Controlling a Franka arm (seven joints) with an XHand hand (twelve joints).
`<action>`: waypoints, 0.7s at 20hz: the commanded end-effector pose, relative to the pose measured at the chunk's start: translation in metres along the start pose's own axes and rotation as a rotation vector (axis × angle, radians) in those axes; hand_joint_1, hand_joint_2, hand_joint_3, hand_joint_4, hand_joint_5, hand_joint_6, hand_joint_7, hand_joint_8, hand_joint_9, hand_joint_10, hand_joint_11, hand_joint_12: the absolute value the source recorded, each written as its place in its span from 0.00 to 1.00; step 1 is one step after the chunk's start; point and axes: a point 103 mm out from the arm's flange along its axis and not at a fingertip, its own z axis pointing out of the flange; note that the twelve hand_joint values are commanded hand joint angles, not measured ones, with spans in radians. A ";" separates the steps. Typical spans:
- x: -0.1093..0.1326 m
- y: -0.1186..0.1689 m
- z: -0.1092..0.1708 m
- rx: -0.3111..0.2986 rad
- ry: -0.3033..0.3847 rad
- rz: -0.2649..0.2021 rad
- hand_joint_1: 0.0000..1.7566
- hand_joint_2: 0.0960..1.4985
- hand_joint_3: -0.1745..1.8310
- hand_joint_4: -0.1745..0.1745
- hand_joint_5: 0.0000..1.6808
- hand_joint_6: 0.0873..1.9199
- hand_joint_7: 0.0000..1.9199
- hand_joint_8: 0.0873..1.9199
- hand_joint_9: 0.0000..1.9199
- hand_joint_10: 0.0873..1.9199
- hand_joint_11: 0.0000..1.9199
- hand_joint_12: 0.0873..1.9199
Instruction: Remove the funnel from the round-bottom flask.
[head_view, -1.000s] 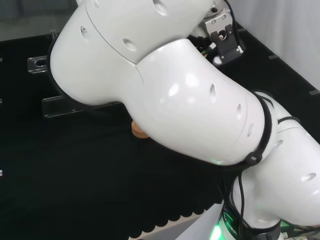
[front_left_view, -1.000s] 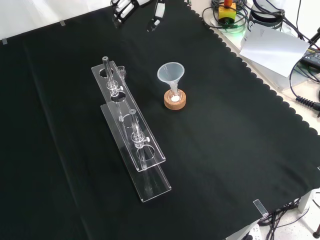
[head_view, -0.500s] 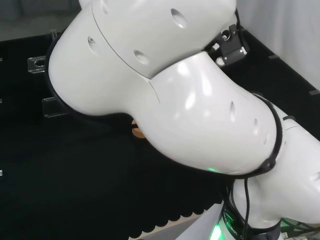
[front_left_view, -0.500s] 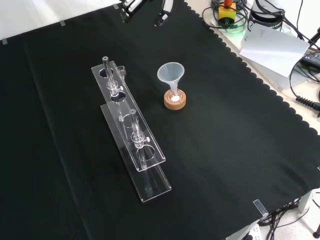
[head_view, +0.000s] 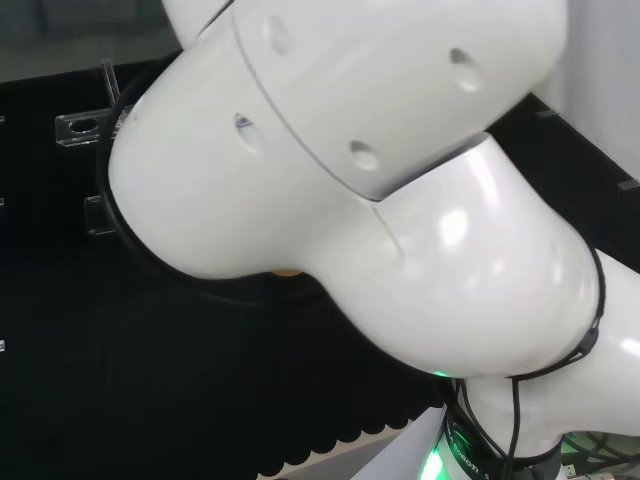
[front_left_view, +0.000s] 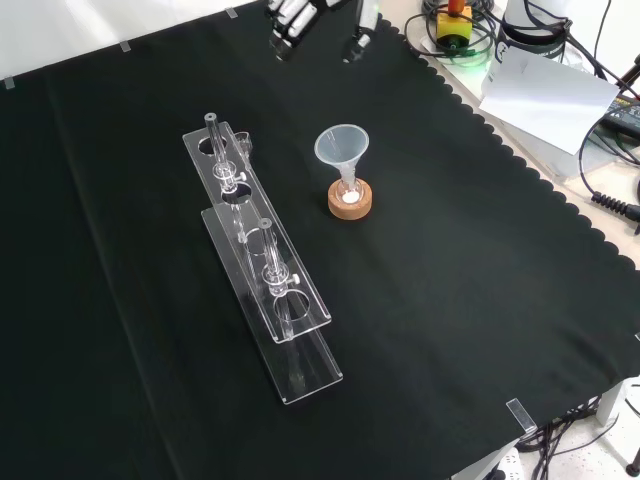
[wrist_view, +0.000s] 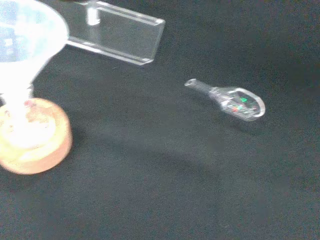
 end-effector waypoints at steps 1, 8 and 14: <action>0.027 0.001 0.006 0.114 0.058 -0.079 0.38 0.43 0.32 0.34 0.17 0.00 0.06 0.33 0.22 0.31 0.21 0.71; 0.062 0.023 0.007 0.228 0.097 -0.170 0.33 0.40 0.27 0.33 0.03 0.00 0.00 0.17 0.11 0.37 0.24 0.73; 0.078 0.040 0.012 0.274 0.109 -0.206 0.31 0.40 0.25 0.32 0.00 0.00 0.00 0.10 0.10 0.39 0.25 0.73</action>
